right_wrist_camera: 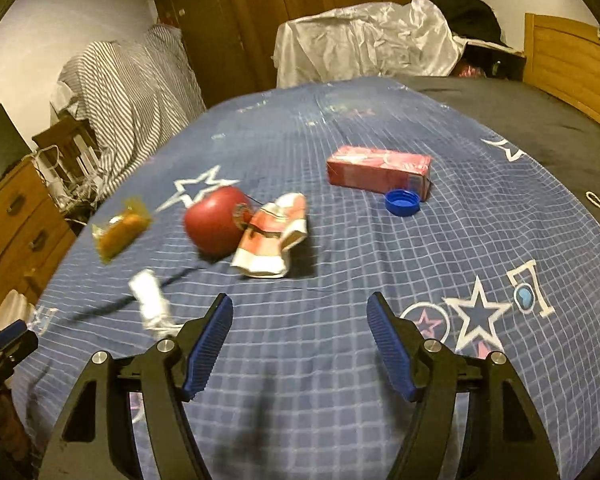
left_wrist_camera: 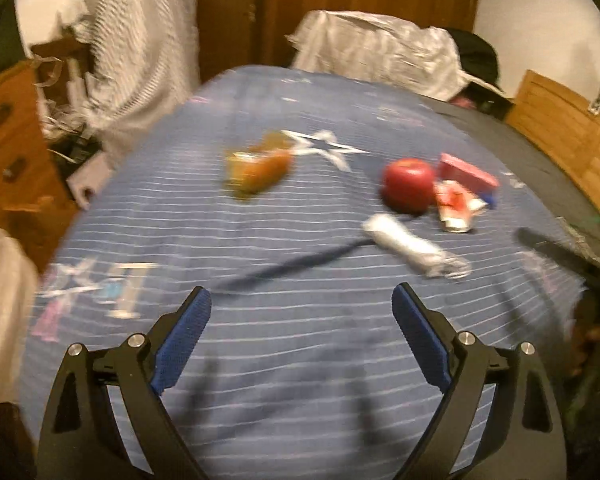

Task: Collect trash
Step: 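Grasp the orange-white paper carton with the right tool while the left tool grasps the white cable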

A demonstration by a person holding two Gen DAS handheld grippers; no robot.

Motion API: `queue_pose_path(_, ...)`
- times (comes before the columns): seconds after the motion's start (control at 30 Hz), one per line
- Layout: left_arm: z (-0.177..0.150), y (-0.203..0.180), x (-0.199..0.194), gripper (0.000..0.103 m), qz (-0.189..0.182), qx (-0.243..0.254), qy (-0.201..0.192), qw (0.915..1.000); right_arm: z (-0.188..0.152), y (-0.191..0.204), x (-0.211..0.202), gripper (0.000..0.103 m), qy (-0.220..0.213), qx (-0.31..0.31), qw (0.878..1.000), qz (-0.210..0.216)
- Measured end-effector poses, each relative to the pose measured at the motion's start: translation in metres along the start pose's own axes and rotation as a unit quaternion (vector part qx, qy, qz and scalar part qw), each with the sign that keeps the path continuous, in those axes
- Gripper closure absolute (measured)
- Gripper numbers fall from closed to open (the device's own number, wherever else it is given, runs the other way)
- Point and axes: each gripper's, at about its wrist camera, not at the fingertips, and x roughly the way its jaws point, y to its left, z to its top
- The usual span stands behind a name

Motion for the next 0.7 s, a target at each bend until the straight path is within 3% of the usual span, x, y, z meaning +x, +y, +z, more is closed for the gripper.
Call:
queue_pose_path(0.23,0.027,-0.056,0.062,0.015,-0.054,-0.053,0.031,0.9967,0.037,0.01,0.055,0.032,0.029,-0.022,0.999,0.028)
queue_pose_path(0.43,0.03,-0.069,0.108,0.016,-0.051,-0.113,0.069,0.9898,0.053,0.013,0.105,0.034,0.062,0.023,0.997,0.051)
queue_pose_path(0.57,0.029,-0.075,0.127,0.018,-0.026,-0.121,0.068,0.9899,0.05,0.018,0.128,0.06,0.085,0.033,0.994,0.059)
queue_pose_path(0.63,0.031,-0.077,0.132,0.03,-0.013,-0.114,0.065,0.9913,0.048,0.015,0.131,0.077,0.084,0.041,0.994,0.063)
queue_pose_path(0.67,0.031,-0.075,0.132,0.034,-0.009,-0.116,0.062,0.9912,0.048,0.014,0.134,0.092,0.085,0.047,0.993,0.071)
queue_pose_path(0.7,0.031,-0.07,0.13,0.042,-0.009,-0.118,0.06,0.9911,0.047,0.013,0.136,0.092,0.085,0.05,0.992,0.073)
